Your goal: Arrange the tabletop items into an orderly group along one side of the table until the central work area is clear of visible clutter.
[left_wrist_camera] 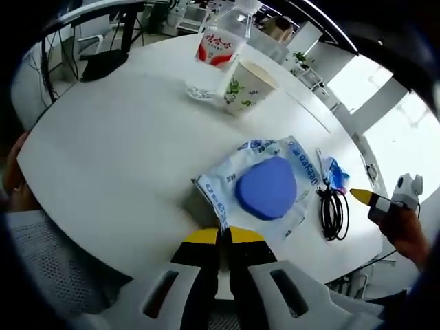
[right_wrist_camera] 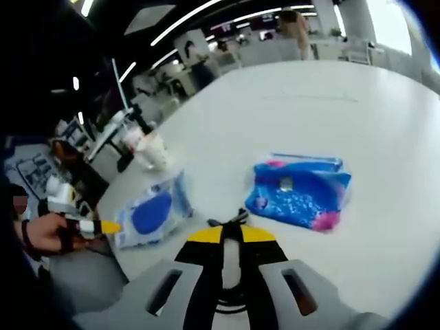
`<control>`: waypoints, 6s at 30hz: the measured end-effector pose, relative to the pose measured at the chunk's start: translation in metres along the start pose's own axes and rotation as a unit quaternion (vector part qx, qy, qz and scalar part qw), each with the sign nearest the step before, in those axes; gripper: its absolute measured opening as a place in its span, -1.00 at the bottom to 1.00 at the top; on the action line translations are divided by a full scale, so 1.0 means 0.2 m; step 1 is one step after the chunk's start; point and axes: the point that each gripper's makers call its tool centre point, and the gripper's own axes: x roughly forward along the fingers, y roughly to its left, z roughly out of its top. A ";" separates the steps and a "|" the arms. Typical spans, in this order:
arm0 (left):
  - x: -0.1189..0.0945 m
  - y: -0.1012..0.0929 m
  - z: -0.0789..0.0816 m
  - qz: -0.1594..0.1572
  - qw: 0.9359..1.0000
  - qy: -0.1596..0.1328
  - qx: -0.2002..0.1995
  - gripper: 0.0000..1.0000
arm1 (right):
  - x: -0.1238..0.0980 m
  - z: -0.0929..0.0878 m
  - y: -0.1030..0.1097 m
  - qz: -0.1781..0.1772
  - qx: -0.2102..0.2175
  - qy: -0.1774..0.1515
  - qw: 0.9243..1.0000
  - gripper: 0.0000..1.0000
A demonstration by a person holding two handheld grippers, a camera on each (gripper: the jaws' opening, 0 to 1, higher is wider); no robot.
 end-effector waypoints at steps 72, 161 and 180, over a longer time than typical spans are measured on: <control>-0.06 0.06 -0.06 0.029 0.999 -0.016 -0.038 -0.78 | 0.41 -0.09 0.41 0.073 -0.057 0.065 0.994 -0.70; -0.08 0.11 -0.05 0.049 0.998 -0.025 -0.021 -0.83 | 0.18 -0.35 0.44 0.096 -0.038 0.097 0.990 -0.75; -0.07 0.03 -0.03 0.024 0.999 -0.019 0.010 -1.00 | 0.17 -0.29 0.46 0.104 -0.049 0.095 0.989 -1.00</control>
